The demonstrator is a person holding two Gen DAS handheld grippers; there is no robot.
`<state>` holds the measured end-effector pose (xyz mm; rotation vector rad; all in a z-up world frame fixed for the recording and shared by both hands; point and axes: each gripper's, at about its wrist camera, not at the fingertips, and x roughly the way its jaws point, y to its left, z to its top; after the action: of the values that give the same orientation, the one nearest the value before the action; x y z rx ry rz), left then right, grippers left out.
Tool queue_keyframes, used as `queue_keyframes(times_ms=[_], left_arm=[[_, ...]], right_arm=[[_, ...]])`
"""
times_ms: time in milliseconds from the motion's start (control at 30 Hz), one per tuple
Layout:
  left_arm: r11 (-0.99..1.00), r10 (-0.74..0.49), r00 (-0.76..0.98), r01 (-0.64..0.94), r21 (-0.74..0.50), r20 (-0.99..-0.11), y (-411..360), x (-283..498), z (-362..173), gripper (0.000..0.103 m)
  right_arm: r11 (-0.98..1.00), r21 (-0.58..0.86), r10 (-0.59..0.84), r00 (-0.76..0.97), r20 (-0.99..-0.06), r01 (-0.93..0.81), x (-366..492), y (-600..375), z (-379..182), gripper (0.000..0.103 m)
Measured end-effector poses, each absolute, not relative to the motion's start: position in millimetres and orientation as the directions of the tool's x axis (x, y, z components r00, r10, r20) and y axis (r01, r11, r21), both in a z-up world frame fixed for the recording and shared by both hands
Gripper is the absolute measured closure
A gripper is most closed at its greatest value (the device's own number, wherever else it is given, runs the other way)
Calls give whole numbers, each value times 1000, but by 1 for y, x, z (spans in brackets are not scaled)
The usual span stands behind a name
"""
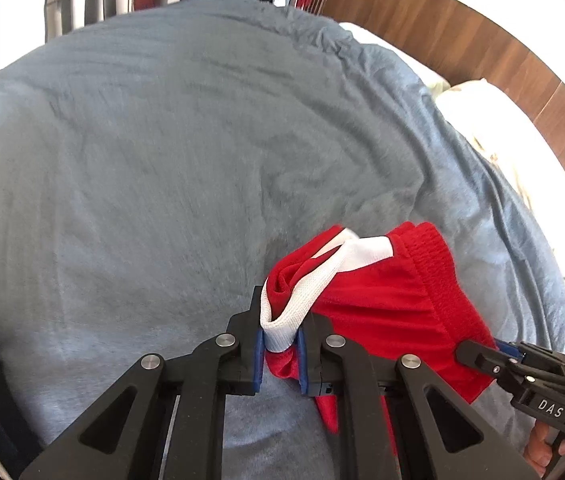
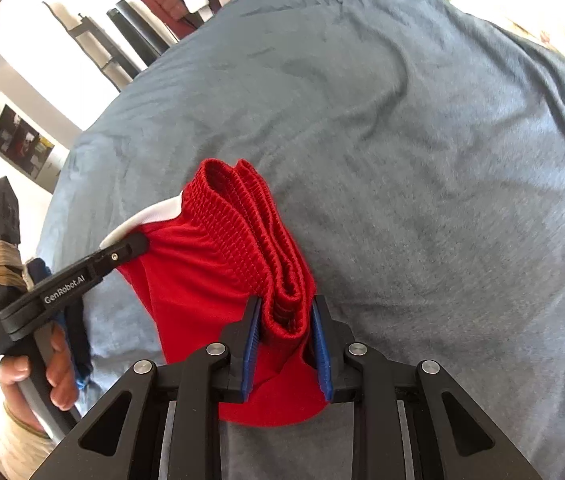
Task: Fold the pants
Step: 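Close the left tool on the striped edge while the right tool grips the waistband, then lift the folded red shorts with both tools and carry them to the clothes pile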
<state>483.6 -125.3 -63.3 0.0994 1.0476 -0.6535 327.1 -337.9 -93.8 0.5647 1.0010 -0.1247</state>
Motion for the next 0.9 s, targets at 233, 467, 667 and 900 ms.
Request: queue_keyframes(times_ms=[233,467,667,900], left_arm=[[814,-448,387,548,-190,-806,-110,473,-30,89],[823,-436,440,549,-149,-785,-88,457,2,89],[843,-421,500,523,-123,-757,-59,443,36,89],[879,-375,580,471,-78,-723,0,427,83,89]], right_arm=[[861,400,162,576,-801,314,320,-331,-71,78],[866,416,179,603,-777,279,313,-314,-53,78],[873,430,207,622,-755,232,308,-293,-33,78],[881,453,263,658,-706,135,312,-253,2,78]])
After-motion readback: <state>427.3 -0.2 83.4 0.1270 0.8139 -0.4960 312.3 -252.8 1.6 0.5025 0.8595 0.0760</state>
